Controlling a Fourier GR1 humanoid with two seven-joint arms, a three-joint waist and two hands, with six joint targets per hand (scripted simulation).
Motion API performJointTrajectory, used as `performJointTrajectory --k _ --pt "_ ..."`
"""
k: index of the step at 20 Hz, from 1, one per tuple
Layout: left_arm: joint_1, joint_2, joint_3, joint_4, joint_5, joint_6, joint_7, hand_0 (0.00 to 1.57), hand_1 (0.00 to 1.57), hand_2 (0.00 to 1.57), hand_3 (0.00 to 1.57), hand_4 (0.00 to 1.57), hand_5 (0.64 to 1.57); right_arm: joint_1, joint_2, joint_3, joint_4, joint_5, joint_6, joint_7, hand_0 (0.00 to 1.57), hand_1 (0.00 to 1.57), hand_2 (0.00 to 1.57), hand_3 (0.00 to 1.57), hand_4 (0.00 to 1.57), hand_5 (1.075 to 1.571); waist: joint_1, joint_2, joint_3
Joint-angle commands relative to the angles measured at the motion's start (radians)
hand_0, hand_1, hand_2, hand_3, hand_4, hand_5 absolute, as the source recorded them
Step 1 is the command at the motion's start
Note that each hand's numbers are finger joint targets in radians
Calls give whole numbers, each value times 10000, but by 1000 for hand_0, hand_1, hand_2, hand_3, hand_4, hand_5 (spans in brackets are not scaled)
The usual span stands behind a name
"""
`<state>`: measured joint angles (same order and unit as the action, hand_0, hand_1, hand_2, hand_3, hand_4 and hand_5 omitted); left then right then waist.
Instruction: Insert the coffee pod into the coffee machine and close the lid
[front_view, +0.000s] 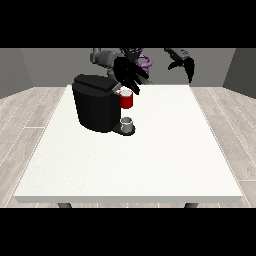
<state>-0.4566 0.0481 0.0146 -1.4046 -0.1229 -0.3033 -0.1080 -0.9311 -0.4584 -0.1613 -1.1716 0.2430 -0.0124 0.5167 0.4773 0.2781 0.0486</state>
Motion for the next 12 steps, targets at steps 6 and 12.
performJointTrajectory --k 6,12 --pt "-1205 63 -44 -151 91 -189 296 0 0 0 0 203 1571 -1671 1386 191 -362 -717 -394 -2084 0 0 0 0 0 1571 1252 1116 -478" --pt "-958 -44 -91 -301 -23 29 159 0 0 0 0 297 1571 -2512 1451 220 547 -643 -333 -2977 0 0 0 0 0 1571 937 1298 -489"
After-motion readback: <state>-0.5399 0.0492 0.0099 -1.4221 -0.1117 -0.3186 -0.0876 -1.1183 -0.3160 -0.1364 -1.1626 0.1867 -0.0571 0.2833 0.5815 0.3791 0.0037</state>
